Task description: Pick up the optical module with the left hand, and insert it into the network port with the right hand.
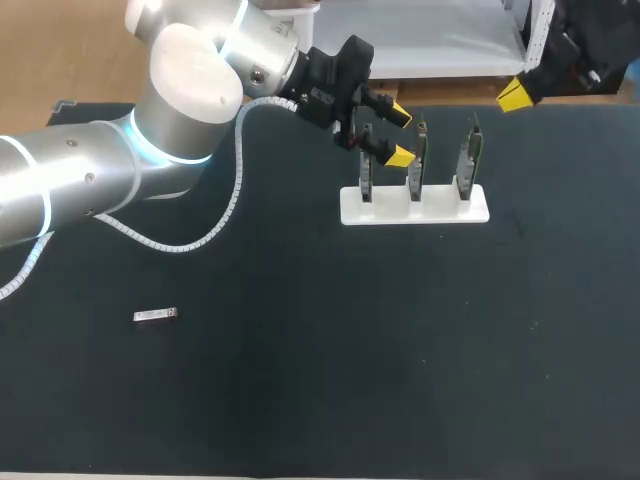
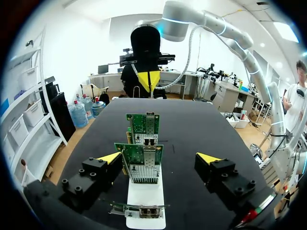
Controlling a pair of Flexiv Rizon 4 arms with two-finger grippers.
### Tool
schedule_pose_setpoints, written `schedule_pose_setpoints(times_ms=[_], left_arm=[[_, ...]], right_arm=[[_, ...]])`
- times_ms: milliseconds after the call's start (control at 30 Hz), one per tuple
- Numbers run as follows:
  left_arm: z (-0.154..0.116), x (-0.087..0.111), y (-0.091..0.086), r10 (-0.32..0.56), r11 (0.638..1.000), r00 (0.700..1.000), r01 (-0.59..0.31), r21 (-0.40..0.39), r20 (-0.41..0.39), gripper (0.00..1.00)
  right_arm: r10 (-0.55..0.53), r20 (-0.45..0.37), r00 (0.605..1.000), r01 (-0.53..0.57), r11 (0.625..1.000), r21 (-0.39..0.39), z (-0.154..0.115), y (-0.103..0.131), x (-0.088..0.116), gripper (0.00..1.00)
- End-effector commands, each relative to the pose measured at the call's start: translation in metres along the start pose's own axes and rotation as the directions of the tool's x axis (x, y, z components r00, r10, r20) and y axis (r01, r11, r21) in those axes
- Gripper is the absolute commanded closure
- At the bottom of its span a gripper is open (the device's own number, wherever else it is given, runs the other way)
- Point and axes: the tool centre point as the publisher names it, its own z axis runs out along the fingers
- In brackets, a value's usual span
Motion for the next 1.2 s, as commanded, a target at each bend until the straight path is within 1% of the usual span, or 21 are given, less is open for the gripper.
schedule_pose_setpoints(times_ms=[33,267,367,700,733,767,800,1200], left_arm=[[0.0002,-0.0008,0.0014,-0.002,1.0,1.0,0.002,0.003,-0.005,0.0],[0.0002,-0.0008,0.0014,-0.002,1.0,1.0,0.002,0.003,-0.005,0.0],[0.0002,-0.0008,0.0014,-0.002,1.0,1.0,0.002,0.003,-0.005,0.0],[0.0002,-0.0008,0.0014,-0.002,1.0,1.0,0.002,0.003,-0.005,0.0],[0.0002,-0.0008,0.0014,-0.002,1.0,1.0,0.002,0.003,-0.005,0.0],[0.0002,-0.0008,0.0014,-0.002,1.0,1.0,0.002,0.003,-0.005,0.0],[0.0002,-0.0008,0.0014,-0.002,1.0,1.0,0.002,0.003,-0.005,0.0],[0.0002,-0.0008,0.0014,-0.002,1.0,1.0,0.002,0.003,-0.005,0.0]], right_arm=[[-0.001,0.002,1.0,0.0,1.0,0.025,0.0036,0.009,0.0008,1.0],[0.002,0.005,1.0,-0.003,1.0,0.021,0.0044,0.0111,0.0016,1.0],[0.003,-0.013,1.0,-0.002,0.999,0.036,0.0048,0.0114,0.0021,1.0],[0.011,-0.002,1.0,-0.011,0.999,0.048,0.0042,0.0124,0.0018,1.0],[0.013,-0.004,1.0,-0.013,0.999,0.052,0.0041,0.0125,0.0018,0.74],[0.016,-0.009,1.0,-0.015,0.998,0.06,0.0042,0.0125,0.002,0.09],[0.016,-0.009,1.0,-0.015,0.998,0.06,0.0043,0.0124,0.002,0.0],[0.016,-0.009,1.0,-0.015,0.998,0.06,0.0043,0.0124,0.002,0.0]])
